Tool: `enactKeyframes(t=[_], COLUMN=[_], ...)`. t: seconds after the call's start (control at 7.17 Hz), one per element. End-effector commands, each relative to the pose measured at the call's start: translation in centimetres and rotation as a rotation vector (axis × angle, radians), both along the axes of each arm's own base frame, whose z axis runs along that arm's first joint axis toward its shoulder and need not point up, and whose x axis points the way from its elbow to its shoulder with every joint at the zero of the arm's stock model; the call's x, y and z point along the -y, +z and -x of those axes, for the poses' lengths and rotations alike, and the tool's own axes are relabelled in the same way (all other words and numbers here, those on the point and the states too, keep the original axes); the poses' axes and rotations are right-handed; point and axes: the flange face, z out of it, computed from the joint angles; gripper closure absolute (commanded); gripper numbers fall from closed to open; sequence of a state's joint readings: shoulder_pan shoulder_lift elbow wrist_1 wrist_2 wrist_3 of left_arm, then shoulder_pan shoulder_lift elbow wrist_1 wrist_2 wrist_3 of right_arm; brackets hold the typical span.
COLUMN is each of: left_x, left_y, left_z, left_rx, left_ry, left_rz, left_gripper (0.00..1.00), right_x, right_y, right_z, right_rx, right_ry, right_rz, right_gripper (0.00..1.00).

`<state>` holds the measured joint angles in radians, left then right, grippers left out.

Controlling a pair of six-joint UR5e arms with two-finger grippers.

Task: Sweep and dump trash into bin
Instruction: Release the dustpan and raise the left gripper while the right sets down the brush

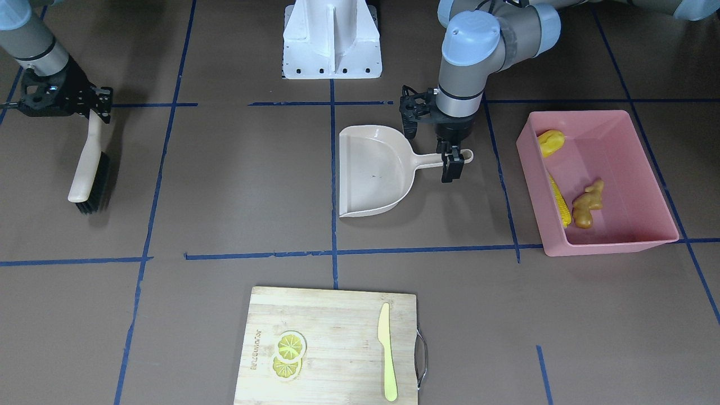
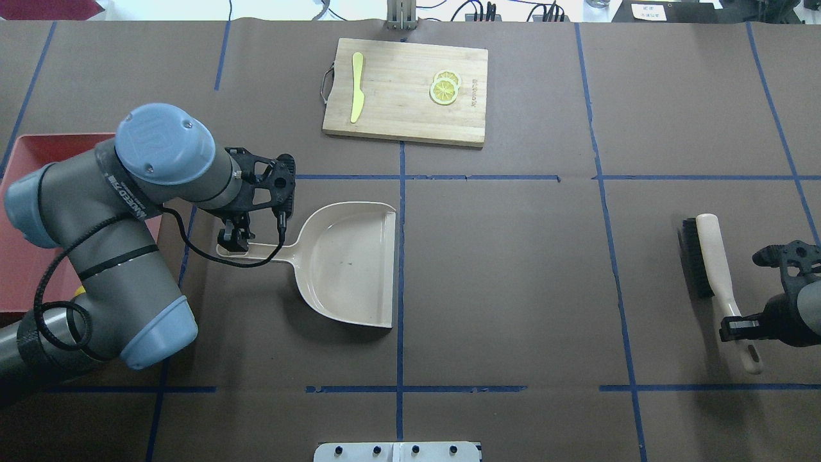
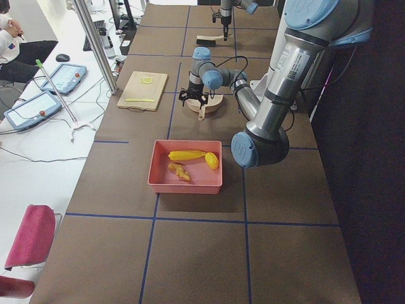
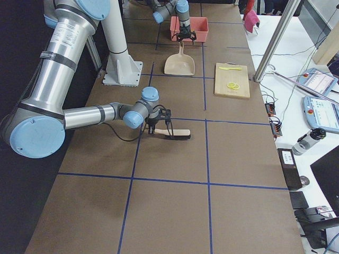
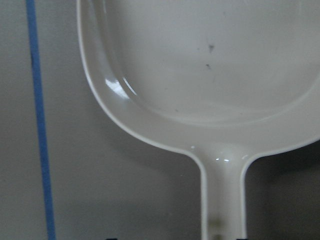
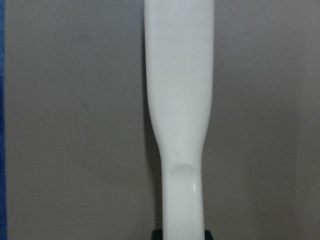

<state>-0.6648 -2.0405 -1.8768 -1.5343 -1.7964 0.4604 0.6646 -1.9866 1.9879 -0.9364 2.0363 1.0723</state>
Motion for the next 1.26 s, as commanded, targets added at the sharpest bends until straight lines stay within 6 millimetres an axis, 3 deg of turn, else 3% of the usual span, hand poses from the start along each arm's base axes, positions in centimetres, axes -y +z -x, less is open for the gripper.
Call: enactKeyframes(t=[0.0,0.28,0.42,0.7,0.84,1.12], left_x=[3.2,5.3,6.4,8.8,9.8,10.7], left_y=[0.4,2.5,4.6,6.5,7.1,9.6], left_z=[4.2,8.3,11.1,16.7,20.3,25.3], left_rx=[0.012,0.062,0.107,0.133,0.067,0.092], left_ry=[-0.099,-0.101,-0.089,-0.108,-0.119,-0.135], left_rz=[0.023,-0.009,-0.027,0.047,0.118,0.143], left_gripper=[0.00,0.00,0.00,0.00,0.00,0.00], right_x=[-0.2,-0.2,-0.2,0.0,0.1,1.2], right_y=[1.2,1.8,1.9,2.2,2.1,1.4], right_z=[-1.9,-1.8,-1.9,-1.6,-1.6,-3.0], right_rx=[0.001,-0.005,-0.006,-0.006,-0.005,0.009], right_ry=[0.015,0.000,-0.021,-0.024,-0.022,0.029], right_rz=[0.037,0.031,0.013,0.014,0.013,0.009], right_gripper=[0.98,0.95,0.92,0.82,0.67,0.00])
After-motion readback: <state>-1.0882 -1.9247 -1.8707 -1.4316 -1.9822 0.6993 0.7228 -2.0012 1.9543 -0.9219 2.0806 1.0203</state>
